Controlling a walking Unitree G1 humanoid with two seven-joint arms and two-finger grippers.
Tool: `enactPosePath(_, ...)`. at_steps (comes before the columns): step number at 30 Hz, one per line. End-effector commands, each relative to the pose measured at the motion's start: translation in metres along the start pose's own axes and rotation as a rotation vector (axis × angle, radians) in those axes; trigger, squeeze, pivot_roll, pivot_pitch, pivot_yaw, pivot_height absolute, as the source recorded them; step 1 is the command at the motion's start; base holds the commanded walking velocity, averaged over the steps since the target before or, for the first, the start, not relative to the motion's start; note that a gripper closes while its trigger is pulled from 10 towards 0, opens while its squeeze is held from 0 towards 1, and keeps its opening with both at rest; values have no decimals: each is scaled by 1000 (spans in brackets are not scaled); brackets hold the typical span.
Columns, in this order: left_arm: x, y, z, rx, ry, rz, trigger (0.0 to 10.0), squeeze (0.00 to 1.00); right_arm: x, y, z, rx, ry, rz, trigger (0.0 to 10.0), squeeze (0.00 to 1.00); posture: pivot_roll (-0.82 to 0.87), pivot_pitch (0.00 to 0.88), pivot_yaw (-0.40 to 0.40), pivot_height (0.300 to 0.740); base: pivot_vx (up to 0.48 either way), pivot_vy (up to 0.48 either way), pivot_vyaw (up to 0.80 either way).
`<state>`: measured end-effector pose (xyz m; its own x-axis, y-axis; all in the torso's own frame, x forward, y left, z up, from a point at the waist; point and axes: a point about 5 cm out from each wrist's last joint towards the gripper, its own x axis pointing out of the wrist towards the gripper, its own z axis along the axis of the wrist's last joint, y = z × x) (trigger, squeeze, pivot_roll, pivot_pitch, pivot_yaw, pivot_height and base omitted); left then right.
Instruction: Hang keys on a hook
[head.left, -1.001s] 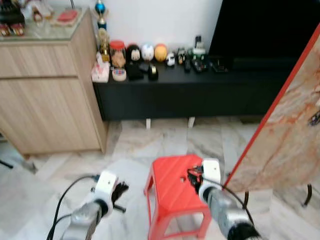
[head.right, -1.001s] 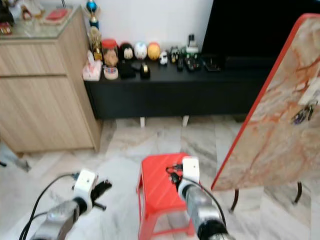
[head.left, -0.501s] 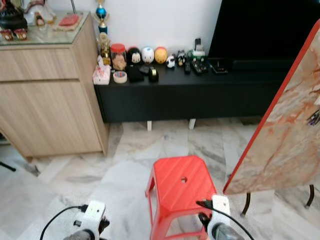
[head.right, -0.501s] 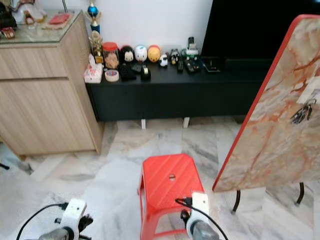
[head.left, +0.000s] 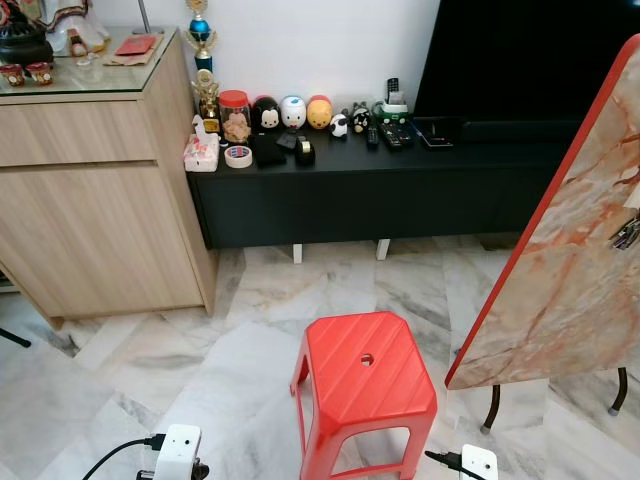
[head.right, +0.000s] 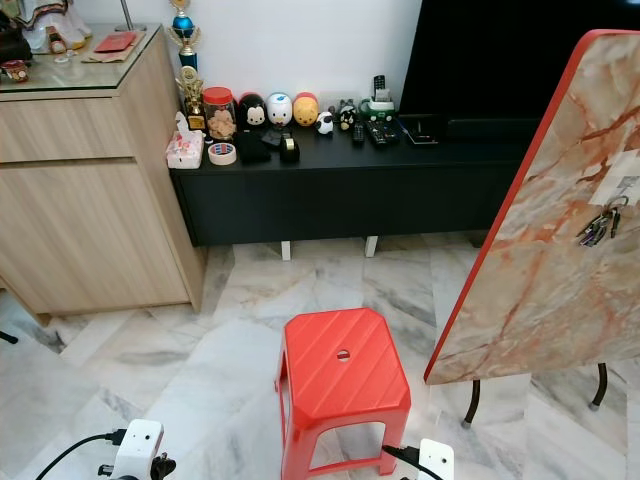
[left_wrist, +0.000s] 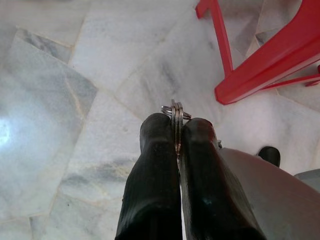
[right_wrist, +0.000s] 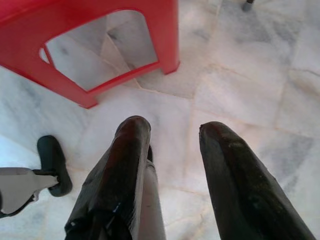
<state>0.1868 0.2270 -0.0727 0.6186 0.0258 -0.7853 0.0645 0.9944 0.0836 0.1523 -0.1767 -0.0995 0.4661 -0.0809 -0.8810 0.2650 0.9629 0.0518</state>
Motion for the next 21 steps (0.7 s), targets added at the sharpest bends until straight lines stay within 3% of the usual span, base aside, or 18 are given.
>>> enactPosePath(1,-1,0,-6,-18,15,3,10000,0,-1,-2,-2,34,-10,1,10000,0,55,0,-69,740,0,0,0)
enactPosePath(21,-1,-4,-11,-22,30,8,10000,0,1,-4,15,113,-57,-12,10000,0,60,0,-74,740,0,-285,0)
